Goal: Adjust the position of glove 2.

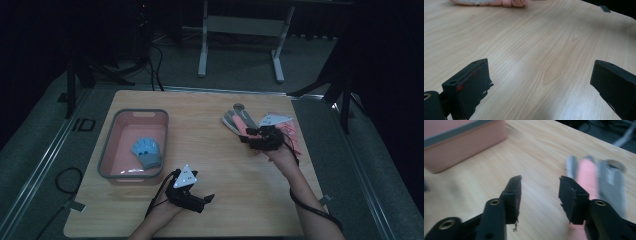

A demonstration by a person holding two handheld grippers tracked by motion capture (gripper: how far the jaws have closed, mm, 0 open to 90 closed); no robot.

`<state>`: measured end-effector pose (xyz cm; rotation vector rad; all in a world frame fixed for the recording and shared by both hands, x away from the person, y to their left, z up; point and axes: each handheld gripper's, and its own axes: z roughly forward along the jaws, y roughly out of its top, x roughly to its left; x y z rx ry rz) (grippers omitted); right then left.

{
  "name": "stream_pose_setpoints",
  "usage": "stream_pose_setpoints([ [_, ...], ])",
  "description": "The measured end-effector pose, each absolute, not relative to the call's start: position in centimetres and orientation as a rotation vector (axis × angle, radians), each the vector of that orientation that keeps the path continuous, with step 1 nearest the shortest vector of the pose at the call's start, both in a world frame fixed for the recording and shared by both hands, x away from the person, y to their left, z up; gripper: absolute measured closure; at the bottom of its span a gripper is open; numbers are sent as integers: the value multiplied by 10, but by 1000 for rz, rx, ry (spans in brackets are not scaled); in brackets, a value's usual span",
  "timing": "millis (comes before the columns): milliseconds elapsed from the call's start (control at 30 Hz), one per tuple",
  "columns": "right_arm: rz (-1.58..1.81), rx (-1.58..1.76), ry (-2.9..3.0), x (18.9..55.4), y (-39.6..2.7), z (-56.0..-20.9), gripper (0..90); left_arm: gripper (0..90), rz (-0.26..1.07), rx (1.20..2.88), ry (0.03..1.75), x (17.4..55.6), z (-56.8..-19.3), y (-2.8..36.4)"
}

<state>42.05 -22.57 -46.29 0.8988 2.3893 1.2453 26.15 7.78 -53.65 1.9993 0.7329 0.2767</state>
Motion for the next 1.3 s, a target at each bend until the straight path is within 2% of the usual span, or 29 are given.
stream_pose_setpoints([
  [100,1228,984,2346,437,-240,-464,667,28,293,1988,737,259,-541,79],
  [267,1150,1080,2309,466,-253,-470,718,29,310,1997,723,255,-545,79],
  [433,1078,1114,2321,489,-251,-482,689,29,301,1986,721,254,-547,79],
  [533,1005,1133,2330,500,-246,-493,627,29,286,1993,692,253,-549,78],
  [800,925,1184,2398,521,-234,-523,620,29,271,2005,668,252,-550,77],
  [967,854,1126,2422,522,-228,-528,716,29,268,2001,680,251,-551,79],
  [1100,829,1119,2412,518,-225,-529,847,29,264,2001,692,253,-553,80],
  [1300,899,1286,2313,504,-220,-511,880,29,283,1993,702,253,-552,80],
])
